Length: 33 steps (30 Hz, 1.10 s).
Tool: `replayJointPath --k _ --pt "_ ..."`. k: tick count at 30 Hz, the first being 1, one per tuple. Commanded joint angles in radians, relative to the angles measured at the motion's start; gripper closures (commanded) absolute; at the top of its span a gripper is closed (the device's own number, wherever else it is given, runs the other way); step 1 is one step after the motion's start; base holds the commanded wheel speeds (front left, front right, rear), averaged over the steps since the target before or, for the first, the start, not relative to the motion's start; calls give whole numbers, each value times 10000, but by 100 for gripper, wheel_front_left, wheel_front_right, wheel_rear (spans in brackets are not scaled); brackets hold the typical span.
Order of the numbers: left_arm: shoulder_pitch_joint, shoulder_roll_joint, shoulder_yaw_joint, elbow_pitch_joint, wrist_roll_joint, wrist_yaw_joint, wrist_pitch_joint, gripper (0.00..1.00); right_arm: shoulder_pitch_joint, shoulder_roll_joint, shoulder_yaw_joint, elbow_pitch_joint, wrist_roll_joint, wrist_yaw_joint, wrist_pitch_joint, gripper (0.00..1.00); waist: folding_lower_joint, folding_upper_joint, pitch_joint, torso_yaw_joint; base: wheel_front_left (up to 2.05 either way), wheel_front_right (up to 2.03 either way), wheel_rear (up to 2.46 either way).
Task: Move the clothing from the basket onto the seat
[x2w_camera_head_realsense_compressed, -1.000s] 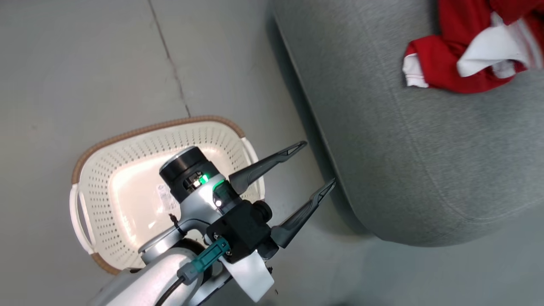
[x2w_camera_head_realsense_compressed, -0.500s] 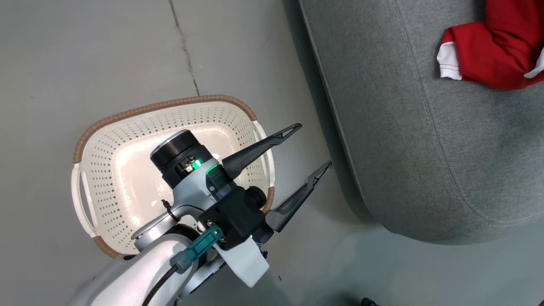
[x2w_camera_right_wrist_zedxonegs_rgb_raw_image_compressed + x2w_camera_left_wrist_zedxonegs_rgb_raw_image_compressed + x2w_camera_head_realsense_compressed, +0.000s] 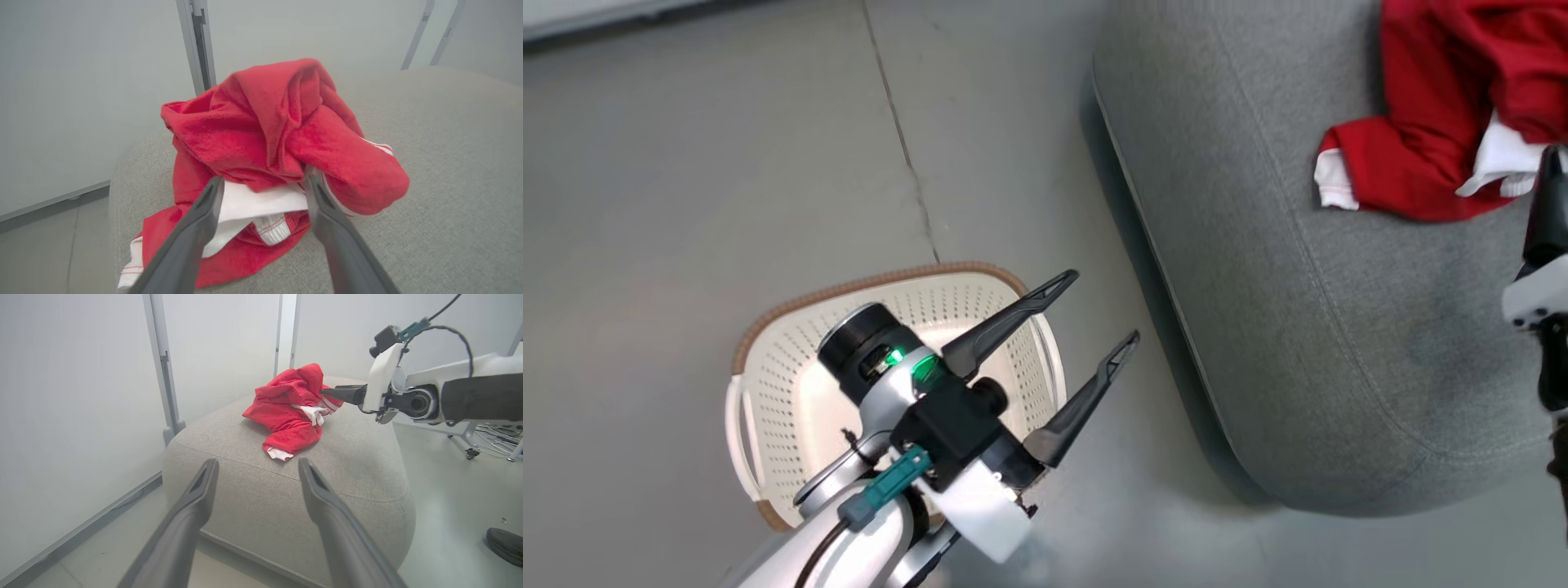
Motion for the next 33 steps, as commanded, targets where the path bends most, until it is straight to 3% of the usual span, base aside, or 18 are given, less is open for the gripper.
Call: replayJointPath --k 1,10,23,33 --pt "180 17 126 69 -108 160 -119 0 303 46 -37 -344 -107 0 -48 0 0 0 -604 210 0 0 0" --pt "1021 -52 884 350 -665 993 -753 0 1923 584 20 -2674 -591 2 -11 0 0 0 -1646 1032 0 0 0" --pt "1630 23 2417 653 -1286 2182 -1437 0 4057 1679 518 -7039 -1429 2 1313 0 0 0 -2417 2168 0 0 0" --pt "2558 -174 3817 896 -1867 2719 -1754 0 5260 2027 773 -8163 -1689 2 1977 0 0 0 -2947 2618 0 0 0"
